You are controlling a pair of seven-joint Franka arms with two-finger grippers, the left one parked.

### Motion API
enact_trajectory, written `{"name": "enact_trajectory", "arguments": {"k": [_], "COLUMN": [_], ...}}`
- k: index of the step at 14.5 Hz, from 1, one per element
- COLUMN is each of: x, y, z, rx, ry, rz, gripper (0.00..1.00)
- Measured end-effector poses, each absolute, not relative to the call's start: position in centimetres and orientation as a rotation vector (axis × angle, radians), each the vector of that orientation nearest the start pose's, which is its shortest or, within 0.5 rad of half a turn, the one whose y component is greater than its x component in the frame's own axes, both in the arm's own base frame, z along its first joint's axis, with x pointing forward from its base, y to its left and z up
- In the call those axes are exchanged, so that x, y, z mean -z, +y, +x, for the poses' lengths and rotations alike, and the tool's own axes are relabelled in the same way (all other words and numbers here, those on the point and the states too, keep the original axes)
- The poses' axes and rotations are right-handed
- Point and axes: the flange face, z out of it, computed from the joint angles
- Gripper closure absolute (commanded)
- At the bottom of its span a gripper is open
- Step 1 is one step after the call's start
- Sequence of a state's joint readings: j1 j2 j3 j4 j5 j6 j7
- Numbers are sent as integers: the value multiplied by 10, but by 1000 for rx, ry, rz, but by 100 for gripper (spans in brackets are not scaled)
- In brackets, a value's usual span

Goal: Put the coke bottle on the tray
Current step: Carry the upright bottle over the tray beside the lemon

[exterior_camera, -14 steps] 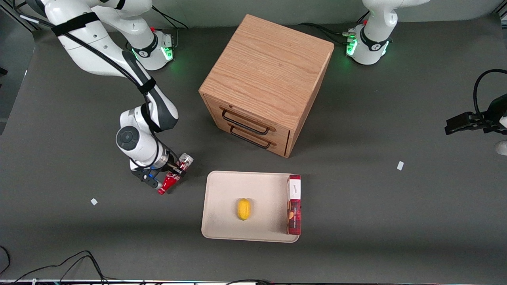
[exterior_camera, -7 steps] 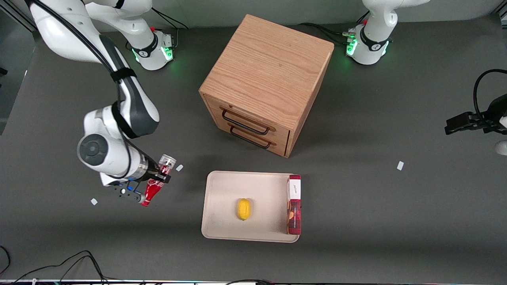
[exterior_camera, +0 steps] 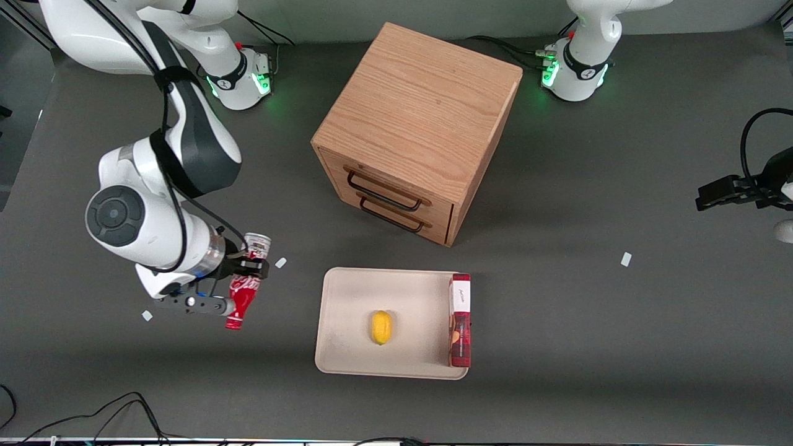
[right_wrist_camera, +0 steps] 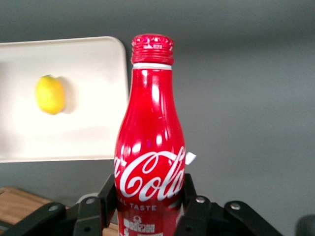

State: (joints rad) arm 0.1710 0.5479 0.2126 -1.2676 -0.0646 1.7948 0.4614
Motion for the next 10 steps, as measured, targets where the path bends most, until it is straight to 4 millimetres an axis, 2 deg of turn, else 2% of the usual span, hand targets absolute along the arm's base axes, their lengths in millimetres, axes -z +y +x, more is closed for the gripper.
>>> {"name": "enact_trajectory", "arguments": {"k": [2,4,7,10], "x": [-424,-384,-319,-281], "y": [256,277,294,301], "z": [683,694,704,709], "rx": [-52,-50,-9,29], "ry": [81,47,-15,-35], "rz": [-3072,-3054,-3088,-3082], "gripper": [94,94,94,94]}}
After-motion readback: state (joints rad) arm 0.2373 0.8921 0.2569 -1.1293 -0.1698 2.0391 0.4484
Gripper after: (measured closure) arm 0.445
